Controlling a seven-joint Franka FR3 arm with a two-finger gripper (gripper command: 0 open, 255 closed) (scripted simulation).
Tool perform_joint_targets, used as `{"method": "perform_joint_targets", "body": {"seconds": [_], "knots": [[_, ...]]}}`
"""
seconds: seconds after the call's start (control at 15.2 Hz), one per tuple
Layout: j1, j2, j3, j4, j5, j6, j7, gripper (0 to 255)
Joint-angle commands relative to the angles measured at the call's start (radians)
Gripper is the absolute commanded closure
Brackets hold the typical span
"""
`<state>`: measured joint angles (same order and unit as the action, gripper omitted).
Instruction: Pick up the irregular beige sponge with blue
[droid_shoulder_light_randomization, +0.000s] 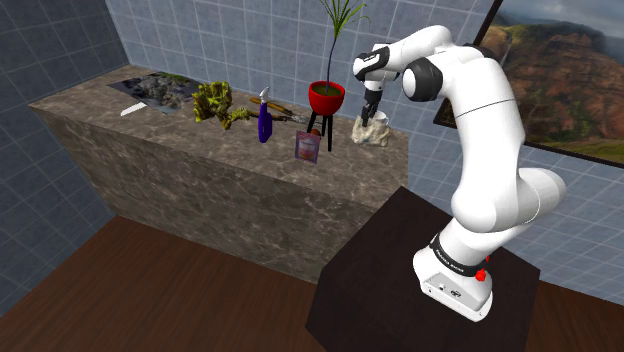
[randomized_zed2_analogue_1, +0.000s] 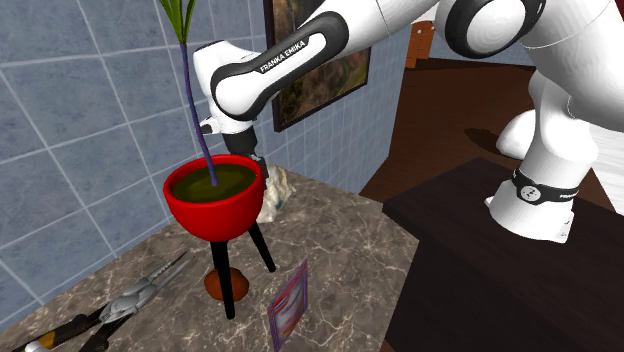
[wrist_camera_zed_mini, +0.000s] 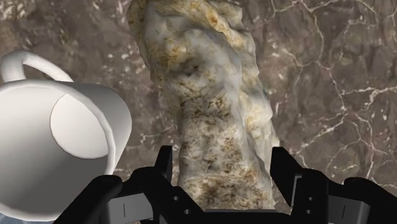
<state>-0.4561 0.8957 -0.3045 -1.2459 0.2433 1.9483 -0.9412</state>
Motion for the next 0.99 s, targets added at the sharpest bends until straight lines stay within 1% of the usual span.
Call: {"method": "perform_joint_targets", "body": {"seconds": [0.0, 0.46, 0.92], "knots": [[0.000, 0.002, 0.000, -0.001, 0.000, 0.001, 0.000, 255], [-0.001, 0.003, 0.000, 0.003, 0.000, 0.000, 0.000, 255], [0.003, -0.046, -0.009, 0.014, -0.011, -0.060, 0.005, 255]]}}
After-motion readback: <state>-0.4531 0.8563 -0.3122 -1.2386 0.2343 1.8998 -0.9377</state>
